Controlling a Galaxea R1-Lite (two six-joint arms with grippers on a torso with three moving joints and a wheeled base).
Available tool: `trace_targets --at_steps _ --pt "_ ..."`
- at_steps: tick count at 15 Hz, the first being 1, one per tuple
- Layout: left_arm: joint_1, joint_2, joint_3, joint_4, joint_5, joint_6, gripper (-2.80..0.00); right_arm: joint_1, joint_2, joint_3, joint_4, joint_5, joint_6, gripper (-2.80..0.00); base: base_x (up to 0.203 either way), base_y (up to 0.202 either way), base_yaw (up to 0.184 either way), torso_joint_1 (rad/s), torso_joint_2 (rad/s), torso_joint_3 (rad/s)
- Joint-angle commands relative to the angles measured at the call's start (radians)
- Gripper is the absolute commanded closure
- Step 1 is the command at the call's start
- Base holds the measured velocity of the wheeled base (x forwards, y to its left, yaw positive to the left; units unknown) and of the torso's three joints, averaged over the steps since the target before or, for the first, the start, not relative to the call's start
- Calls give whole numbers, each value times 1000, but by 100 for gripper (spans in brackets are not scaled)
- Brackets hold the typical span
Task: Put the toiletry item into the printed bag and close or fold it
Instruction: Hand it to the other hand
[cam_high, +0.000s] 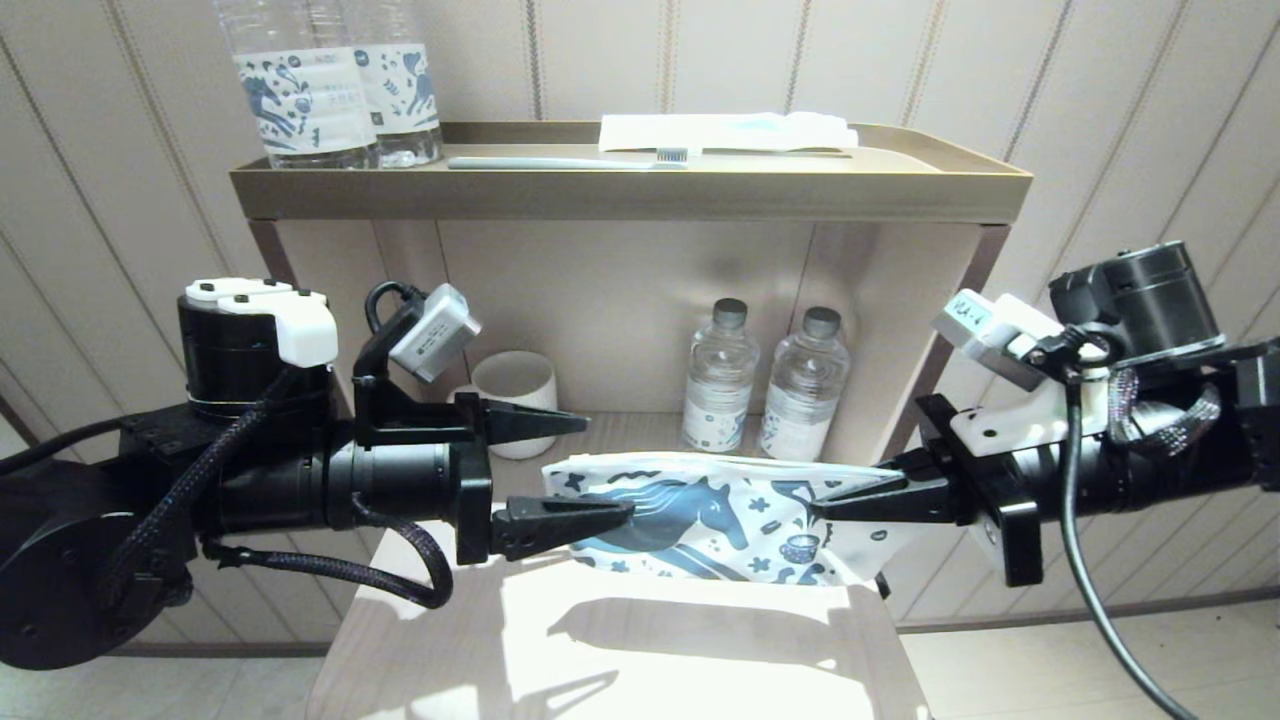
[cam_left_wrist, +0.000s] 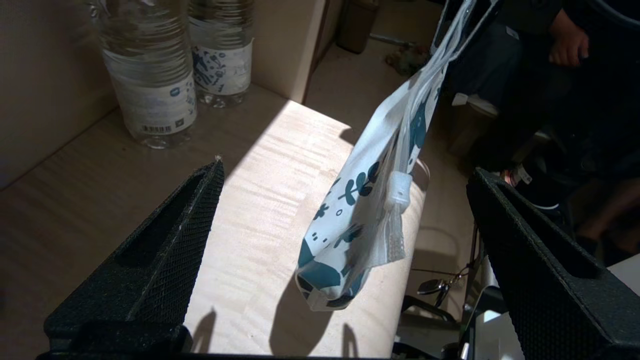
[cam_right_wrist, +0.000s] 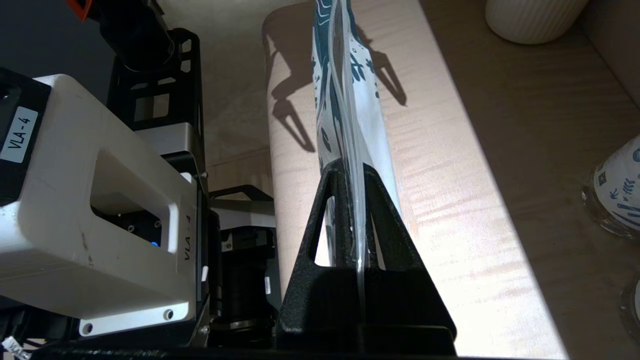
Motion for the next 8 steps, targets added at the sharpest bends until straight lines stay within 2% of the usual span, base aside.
trace_targets --at_steps 1,8 --pt "-27 8 4 -4 -3 3 -280 2 -1 0 1 6 -3 0 0 0 0 0 0 0" --pt "-40 15 6 -4 -3 5 -280 2 -1 0 1 6 -3 0 0 0 0 0 0 0"
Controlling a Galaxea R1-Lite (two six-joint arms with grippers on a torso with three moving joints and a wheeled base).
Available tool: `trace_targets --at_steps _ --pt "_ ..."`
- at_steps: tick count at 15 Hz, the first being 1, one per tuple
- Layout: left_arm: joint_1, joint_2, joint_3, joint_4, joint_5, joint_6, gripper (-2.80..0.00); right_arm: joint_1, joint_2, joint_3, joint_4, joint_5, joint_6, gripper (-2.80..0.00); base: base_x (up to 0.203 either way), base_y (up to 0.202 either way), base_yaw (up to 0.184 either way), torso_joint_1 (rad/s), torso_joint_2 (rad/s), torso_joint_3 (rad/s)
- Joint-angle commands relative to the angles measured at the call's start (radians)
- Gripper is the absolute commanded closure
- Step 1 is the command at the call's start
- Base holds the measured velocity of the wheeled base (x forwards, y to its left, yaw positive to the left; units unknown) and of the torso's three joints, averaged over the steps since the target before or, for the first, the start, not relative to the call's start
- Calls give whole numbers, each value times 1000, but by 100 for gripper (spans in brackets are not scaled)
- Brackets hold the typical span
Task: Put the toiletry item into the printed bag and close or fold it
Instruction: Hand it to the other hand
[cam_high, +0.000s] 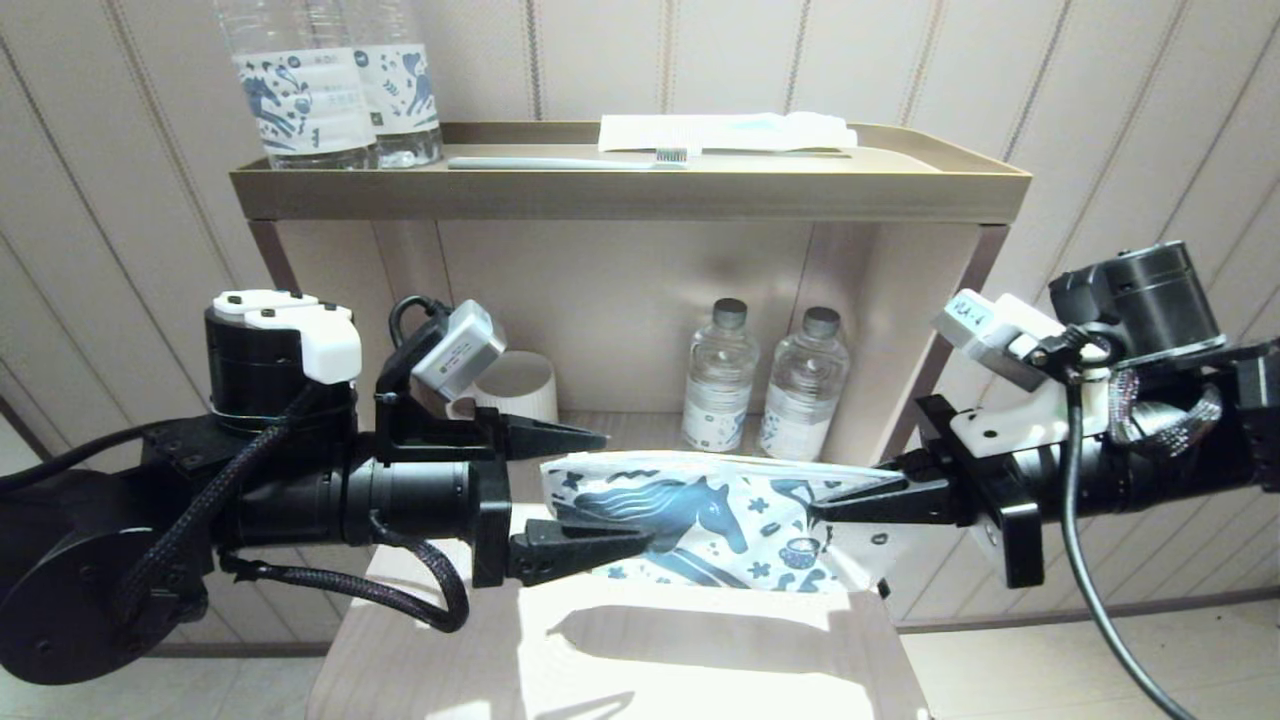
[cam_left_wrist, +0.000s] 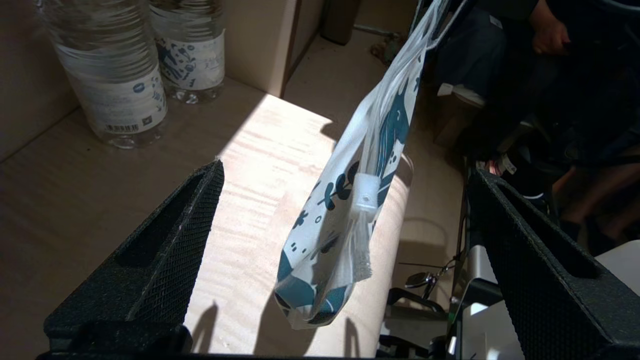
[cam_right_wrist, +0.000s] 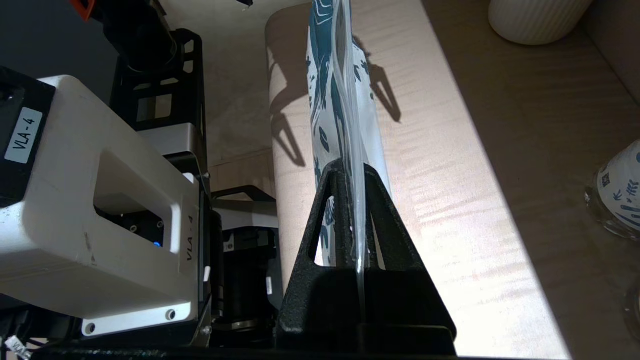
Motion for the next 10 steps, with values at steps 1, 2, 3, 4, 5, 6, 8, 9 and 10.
trace_targets --at_steps 1,2,3,4,5,6,8,9,10 --pt "-7 9 -15 -4 -4 -1 -280 3 6 -14 3 28 24 0 0 0 0 0 0 0" --pt "-15 15 -31 -5 -4 -1 -280 7 13 -38 5 63 78 0 0 0 0 0 0 0" --pt "-15 15 -31 -5 -4 -1 -280 8 15 -40 6 67 82 0 0 0 0 0 0 0" --pt "-15 21 -37 -5 -6 -1 -280 8 15 -51 6 105 120 0 0 0 0 0 0 0" --pt "-15 20 -37 -5 -5 -1 -280 8 15 -63 5 154 177 0 0 0 0 0 0 0" --pt "-15 20 -37 -5 -4 -1 -280 8 13 -69 5 163 194 0 0 0 0 0 0 0" --pt "-15 11 -37 -5 -6 -1 -280 6 18 -70 3 165 195 0 0 0 0 0 0 0" --pt "-15 11 -37 -5 -6 -1 -280 6 18 -70 3 165 195 0 0 0 0 0 0 0" --pt "-14 9 -38 -6 -3 -1 -280 6 20 -67 2 166 189 0 0 0 0 0 0 0"
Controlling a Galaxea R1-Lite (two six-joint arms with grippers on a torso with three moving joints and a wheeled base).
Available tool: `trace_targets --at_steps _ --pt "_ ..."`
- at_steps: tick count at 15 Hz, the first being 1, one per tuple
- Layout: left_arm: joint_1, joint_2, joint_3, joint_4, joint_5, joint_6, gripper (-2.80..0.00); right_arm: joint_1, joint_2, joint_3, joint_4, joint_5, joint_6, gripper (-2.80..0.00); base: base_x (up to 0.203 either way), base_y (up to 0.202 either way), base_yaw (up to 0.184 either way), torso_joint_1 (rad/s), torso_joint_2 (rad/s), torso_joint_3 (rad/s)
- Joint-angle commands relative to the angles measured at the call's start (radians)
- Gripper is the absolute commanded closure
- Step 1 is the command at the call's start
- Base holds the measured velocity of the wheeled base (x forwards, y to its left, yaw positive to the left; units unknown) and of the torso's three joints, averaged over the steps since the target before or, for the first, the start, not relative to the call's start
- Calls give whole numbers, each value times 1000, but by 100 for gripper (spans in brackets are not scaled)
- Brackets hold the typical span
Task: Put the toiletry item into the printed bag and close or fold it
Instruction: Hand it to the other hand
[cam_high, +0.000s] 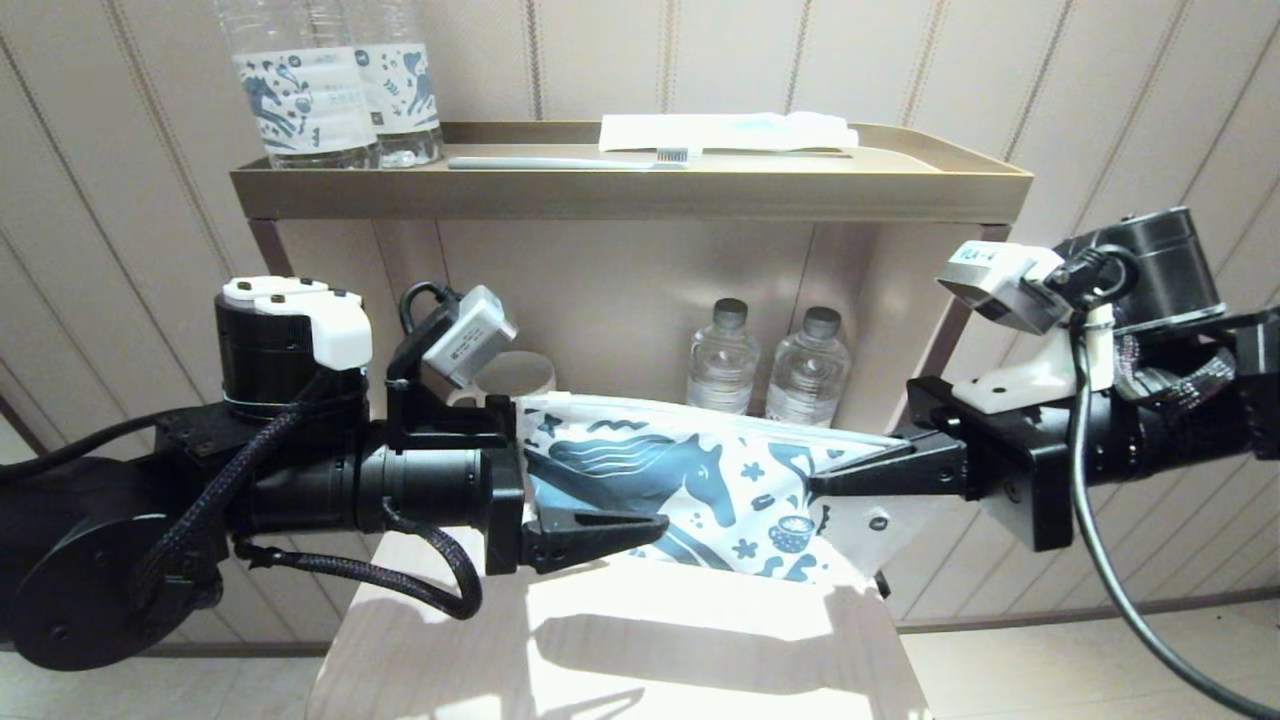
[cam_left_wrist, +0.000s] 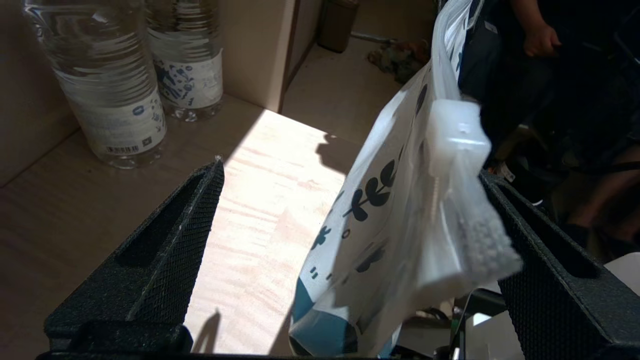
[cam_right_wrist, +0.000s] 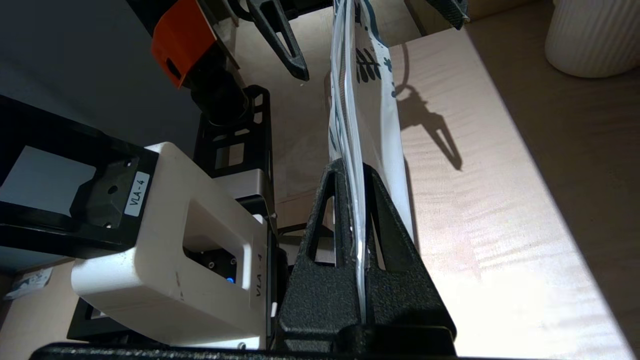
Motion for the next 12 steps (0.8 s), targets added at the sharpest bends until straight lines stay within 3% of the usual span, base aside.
trace_targets --at_steps 1,12 --pt "0 -2 -1 -5 -4 0 -280 1 5 4 0 7 -5 0 0 0 0 0 0 0" --pt "15 -7 -1 -31 -4 0 -280 -1 11 7 -3 7 -10 0 0 0 0 0 0 0"
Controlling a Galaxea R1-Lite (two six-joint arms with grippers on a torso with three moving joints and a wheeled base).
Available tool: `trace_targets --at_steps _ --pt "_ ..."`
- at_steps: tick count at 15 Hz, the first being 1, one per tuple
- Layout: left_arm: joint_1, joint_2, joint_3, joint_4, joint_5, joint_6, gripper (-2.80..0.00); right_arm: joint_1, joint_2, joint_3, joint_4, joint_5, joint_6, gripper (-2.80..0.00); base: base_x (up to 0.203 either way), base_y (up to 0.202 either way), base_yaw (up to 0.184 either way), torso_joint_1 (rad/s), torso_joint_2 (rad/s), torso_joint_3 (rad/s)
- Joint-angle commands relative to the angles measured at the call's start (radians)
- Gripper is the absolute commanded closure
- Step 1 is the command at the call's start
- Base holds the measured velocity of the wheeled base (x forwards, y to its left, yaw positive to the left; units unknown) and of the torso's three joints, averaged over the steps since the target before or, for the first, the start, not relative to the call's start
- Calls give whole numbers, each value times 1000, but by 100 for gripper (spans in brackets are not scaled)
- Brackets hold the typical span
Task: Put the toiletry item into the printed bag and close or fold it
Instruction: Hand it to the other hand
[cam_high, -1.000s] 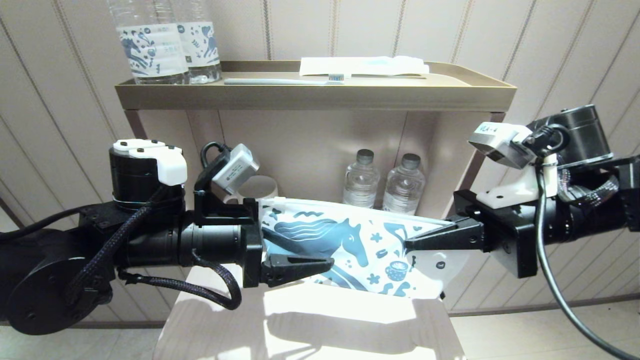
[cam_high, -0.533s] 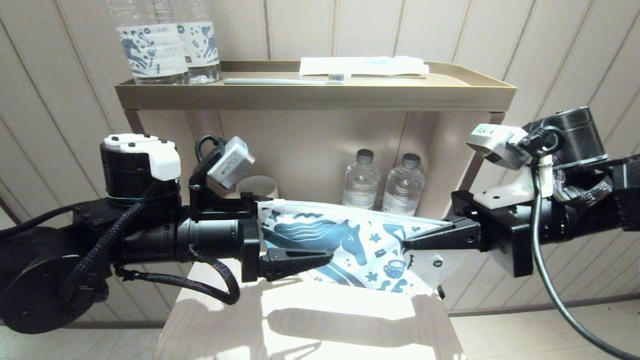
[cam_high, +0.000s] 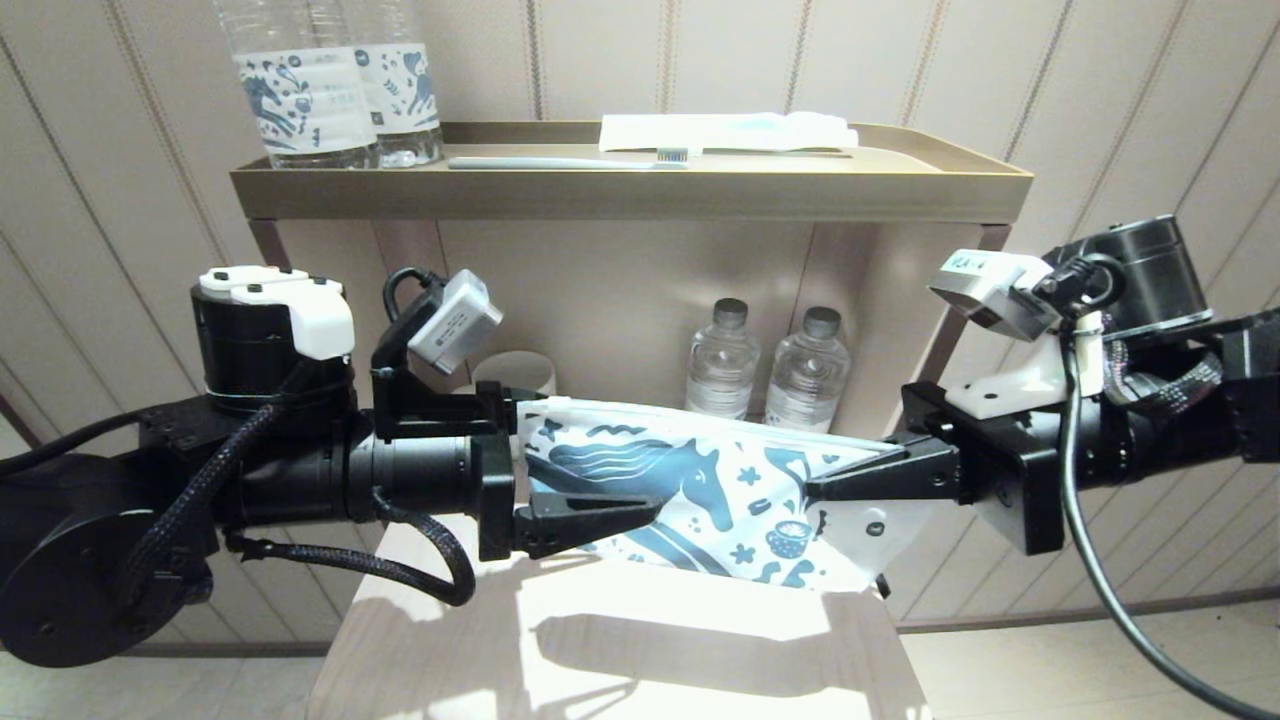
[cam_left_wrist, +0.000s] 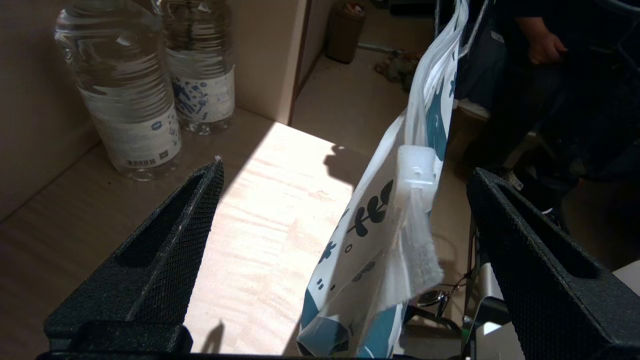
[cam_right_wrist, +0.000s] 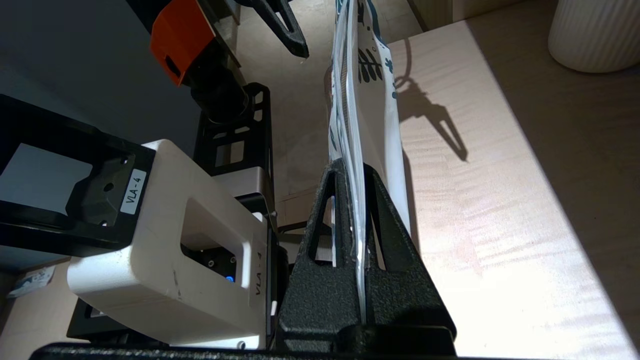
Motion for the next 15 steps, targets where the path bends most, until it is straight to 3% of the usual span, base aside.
trace_targets --at_steps 1,3,4,15 --pt "0 3 -1 -4 -4 0 -280 0 1 0 1 6 -3 0 0 0 0 0 0 0" --pt "0 1 -1 -4 -4 0 -280 0 1 2 1 6 -3 0 0 0 0 0 0 0" --pt "0 1 -1 -4 -4 0 0 0 1 2 1 6 -3 0 0 0 0 0 0 0" --pt "-1 -8 0 -6 -24 1 0 3 18 14 1 17 -26 0 0 0 0 0 0 0"
